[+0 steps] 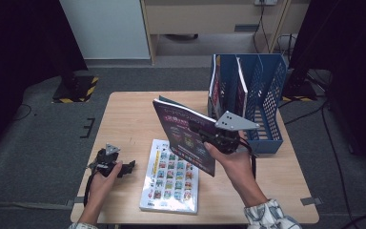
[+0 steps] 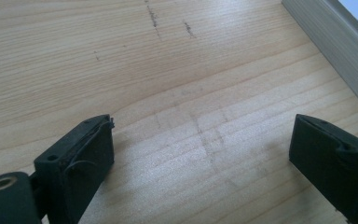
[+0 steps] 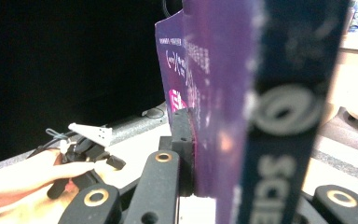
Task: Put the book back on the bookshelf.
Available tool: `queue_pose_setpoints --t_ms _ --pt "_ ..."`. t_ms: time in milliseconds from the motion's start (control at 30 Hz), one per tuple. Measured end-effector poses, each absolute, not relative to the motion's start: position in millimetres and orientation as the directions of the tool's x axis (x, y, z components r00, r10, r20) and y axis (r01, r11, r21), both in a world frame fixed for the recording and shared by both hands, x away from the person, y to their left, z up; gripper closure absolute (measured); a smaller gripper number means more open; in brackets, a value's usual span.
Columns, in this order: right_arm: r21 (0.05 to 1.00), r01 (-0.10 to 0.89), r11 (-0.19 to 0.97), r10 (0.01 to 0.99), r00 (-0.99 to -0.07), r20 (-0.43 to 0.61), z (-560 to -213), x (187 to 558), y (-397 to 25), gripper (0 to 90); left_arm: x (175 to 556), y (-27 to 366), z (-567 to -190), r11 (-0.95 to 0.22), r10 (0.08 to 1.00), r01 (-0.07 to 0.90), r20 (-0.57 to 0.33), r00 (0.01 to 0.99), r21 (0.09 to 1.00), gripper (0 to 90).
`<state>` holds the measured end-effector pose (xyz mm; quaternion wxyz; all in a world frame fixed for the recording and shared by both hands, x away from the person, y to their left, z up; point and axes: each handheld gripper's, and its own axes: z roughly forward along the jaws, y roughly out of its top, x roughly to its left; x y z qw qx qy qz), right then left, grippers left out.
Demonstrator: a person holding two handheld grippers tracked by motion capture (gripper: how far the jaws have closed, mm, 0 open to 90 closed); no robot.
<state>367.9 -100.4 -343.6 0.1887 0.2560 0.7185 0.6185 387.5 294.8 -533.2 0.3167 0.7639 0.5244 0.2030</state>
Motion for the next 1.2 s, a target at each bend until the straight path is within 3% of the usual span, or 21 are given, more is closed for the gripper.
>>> queue_pose_setpoints --t_ms 133,233,567,1200 --pt "0.985 0.14 0.103 0.608 -0.792 0.049 -344.6 364.4 -110.7 83.8 388.1 294.5 -534.0 -0.248 0.931 0.671 -0.018 0.364 0.699 5.0" --pt "0.985 0.141 0.102 0.614 -0.788 0.049 -345.6 363.1 -120.5 83.8 389.1 296.5 -533.0 -0.201 0.935 0.664 -0.062 0.35 0.72 7.7" --pt "0.983 0.16 0.088 0.633 -0.771 0.069 -352.0 353.4 -155.1 83.8 392.7 297.5 -536.2 -0.256 0.933 0.657 0.004 0.36 0.709 5.2" --pt "0.98 0.189 0.057 0.688 -0.719 0.099 -354.4 330.8 -217.4 83.7 391.3 297.7 -536.3 -0.266 0.928 0.655 0.003 0.373 0.707 4.4"
